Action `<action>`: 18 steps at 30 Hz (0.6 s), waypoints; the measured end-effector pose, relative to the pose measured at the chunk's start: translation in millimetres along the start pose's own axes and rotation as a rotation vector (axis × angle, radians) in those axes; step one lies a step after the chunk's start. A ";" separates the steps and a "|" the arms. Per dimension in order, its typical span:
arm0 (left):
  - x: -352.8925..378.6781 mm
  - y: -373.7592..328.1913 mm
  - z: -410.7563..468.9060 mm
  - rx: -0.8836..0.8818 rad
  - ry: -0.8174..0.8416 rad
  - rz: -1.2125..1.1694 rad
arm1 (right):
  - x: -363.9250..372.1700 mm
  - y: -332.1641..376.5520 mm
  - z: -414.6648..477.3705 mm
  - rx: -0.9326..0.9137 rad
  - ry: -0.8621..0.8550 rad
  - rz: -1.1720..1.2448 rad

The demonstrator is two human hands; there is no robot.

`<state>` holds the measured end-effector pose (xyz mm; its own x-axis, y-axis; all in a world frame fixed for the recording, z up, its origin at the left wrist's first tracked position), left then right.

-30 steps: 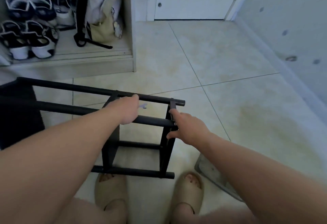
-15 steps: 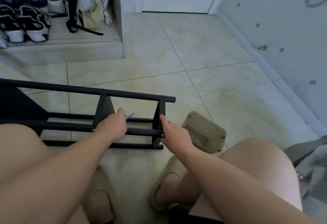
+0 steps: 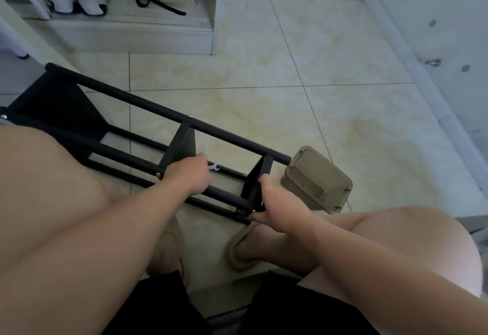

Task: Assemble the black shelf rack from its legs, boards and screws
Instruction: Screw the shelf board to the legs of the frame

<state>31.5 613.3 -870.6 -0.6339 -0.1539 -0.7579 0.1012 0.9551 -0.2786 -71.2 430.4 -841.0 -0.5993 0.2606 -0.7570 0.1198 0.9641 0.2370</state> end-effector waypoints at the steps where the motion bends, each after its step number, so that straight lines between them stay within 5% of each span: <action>1: -0.2 -0.1 -0.2 -0.005 0.015 0.000 | -4.6 -1.0 0.8 -0.011 -0.012 -0.040; 5: -0.3 -0.6 1.1 -0.030 0.083 -0.006 | -29.8 -6.4 11.2 -0.047 -0.200 -0.348; 12: 5.1 -5.3 12.8 -0.027 0.227 0.040 | -20.5 -24.7 40.9 -0.088 -0.019 -0.407; 18: 14.2 -45.3 25.6 0.215 0.301 -0.218 | -20.6 -28.9 46.1 -0.134 -0.025 -0.371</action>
<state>37.5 561.4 -883.9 -0.8507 -0.2350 -0.4703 0.0772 0.8290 -0.5539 -25.8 399.5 -860.3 -0.5626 -0.1016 -0.8205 -0.2067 0.9782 0.0207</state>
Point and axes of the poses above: each hand's wrist, its own z-axis towards the middle knuckle, its own x-axis out of the palm, y = z × x, the point moved 7 cm from there along z, towards the middle knuckle, and after that the axes turned 3 degrees about y, right-handed, at the moved point
